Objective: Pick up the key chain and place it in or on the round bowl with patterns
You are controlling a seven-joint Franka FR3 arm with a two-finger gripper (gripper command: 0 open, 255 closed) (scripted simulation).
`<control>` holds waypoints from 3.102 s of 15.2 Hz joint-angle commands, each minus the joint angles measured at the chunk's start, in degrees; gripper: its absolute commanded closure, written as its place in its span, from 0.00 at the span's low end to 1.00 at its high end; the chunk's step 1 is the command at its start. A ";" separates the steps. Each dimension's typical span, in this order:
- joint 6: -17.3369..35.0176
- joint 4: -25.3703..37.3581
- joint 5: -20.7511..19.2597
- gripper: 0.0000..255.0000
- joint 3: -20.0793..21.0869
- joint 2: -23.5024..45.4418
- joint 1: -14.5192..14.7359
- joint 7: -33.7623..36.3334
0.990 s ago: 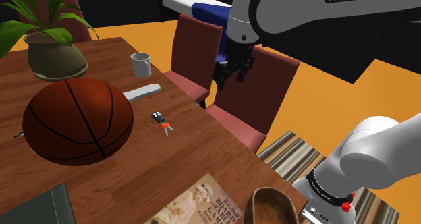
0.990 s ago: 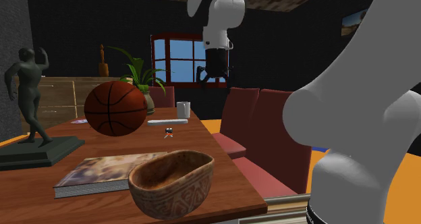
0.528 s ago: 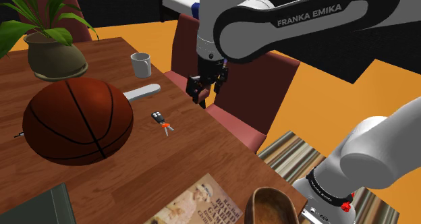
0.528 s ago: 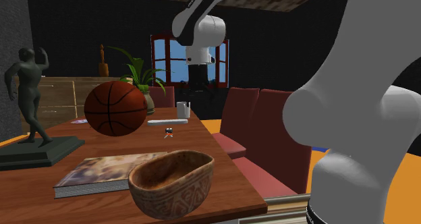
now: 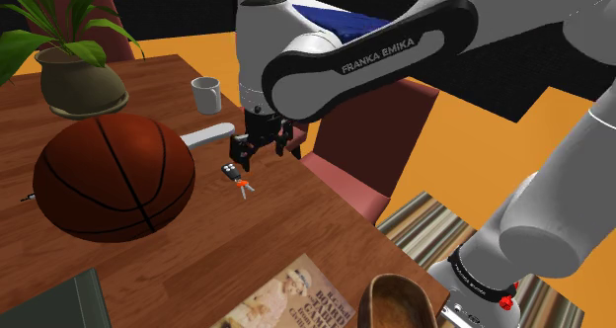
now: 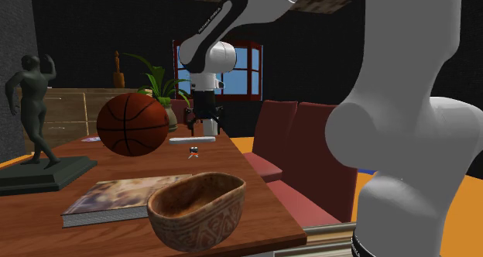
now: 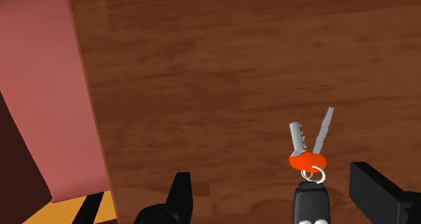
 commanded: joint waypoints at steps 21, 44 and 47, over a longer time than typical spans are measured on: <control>5.78 6.42 -8.97 1.00 -0.96 14.55 4.14 7.75; -3.88 11.37 -4.61 1.00 0.65 8.89 2.93 4.62; -5.93 12.72 -3.97 1.00 0.83 8.04 2.80 4.14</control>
